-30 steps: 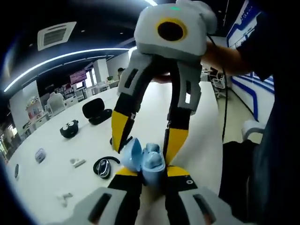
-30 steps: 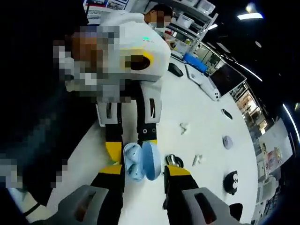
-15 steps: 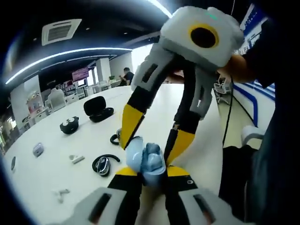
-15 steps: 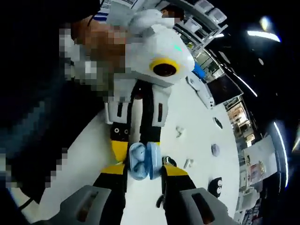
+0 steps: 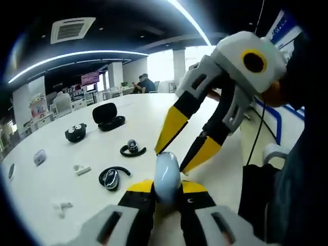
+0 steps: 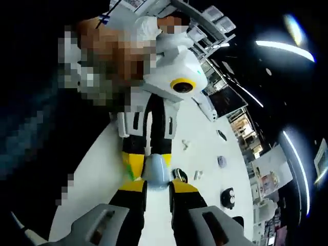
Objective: Pick up the earbuds from the table and place the earbuds into the earbud case
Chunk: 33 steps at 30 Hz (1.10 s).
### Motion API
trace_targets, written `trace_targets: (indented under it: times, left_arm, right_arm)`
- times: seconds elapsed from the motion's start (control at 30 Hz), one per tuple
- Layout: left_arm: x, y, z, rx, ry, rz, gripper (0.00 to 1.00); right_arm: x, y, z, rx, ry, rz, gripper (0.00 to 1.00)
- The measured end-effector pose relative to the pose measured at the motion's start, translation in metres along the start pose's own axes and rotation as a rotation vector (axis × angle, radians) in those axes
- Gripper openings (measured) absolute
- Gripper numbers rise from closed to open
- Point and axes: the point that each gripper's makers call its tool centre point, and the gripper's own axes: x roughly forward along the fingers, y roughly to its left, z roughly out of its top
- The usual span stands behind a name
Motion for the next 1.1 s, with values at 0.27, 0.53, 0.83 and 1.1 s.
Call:
trace_targets:
  times: [0.27, 0.53, 0.83, 1.1]
  left_arm:
    - [-0.002, 0.000, 0.000, 0.028, -0.007, -0.053, 0.19]
    - [-0.001, 0.001, -0.002, 0.006, -0.023, -0.089, 0.19]
    - [0.001, 0.003, -0.002, -0.013, -0.041, -0.078, 0.25]
    - [-0.002, 0.008, -0.002, -0.017, -0.040, -0.010, 0.29]
  right_arm:
    - [0.004, -0.003, 0.000, 0.398, -0.189, 0.160, 0.18]
    - [0.016, 0.002, -0.004, 0.506, -0.284, 0.266, 0.17]
    - [0.016, 0.000, -0.001, 0.722, -0.366, 0.319, 0.14]
    - [0.009, -0.009, 0.004, 0.919, -0.420, 0.332, 0.14]
